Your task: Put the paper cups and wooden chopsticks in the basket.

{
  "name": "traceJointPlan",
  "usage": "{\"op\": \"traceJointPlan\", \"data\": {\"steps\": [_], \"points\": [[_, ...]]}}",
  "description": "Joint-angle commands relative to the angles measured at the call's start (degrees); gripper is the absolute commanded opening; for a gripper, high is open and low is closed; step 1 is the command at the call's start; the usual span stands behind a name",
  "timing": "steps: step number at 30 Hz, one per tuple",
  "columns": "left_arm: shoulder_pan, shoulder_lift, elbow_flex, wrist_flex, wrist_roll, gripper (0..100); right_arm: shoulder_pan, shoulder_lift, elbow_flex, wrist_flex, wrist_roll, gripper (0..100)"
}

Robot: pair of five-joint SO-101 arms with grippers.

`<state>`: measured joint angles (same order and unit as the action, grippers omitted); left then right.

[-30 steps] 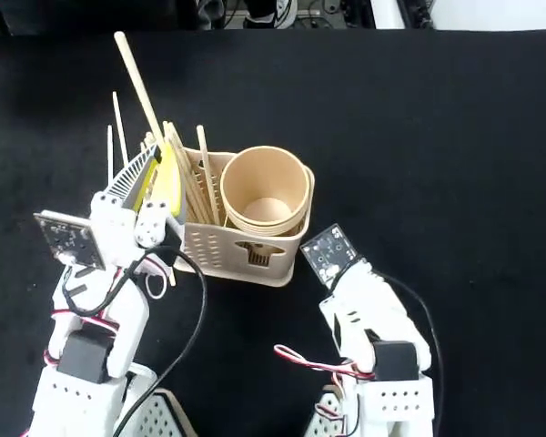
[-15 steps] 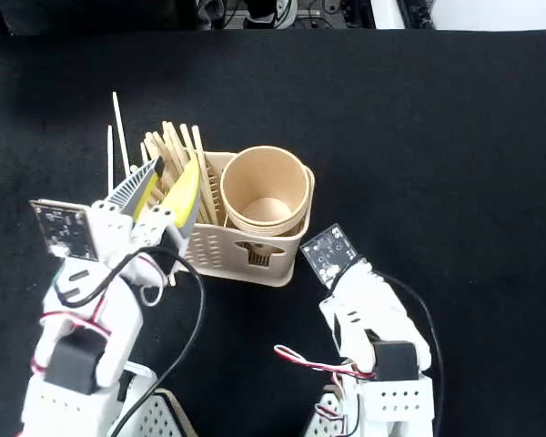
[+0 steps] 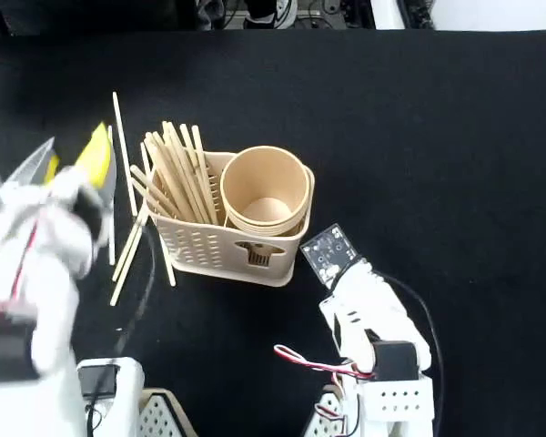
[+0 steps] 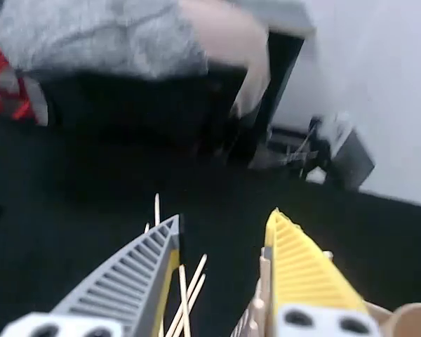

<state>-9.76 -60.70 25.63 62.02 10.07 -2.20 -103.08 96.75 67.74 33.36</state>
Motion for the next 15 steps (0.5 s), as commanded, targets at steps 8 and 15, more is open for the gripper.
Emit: {"op": "traceJointPlan", "data": {"steps": [8, 15], "points": [[-8.57, 43.96, -18.68, 0.88, -0.79, 20, 0.44, -4.0, -0.13, -0.26, 0.35, 1.2], [-8.4, 67.16, -30.55, 0.79, -2.37, 20, 0.44, -4.0, -0.13, -0.26, 0.35, 1.2]]}}
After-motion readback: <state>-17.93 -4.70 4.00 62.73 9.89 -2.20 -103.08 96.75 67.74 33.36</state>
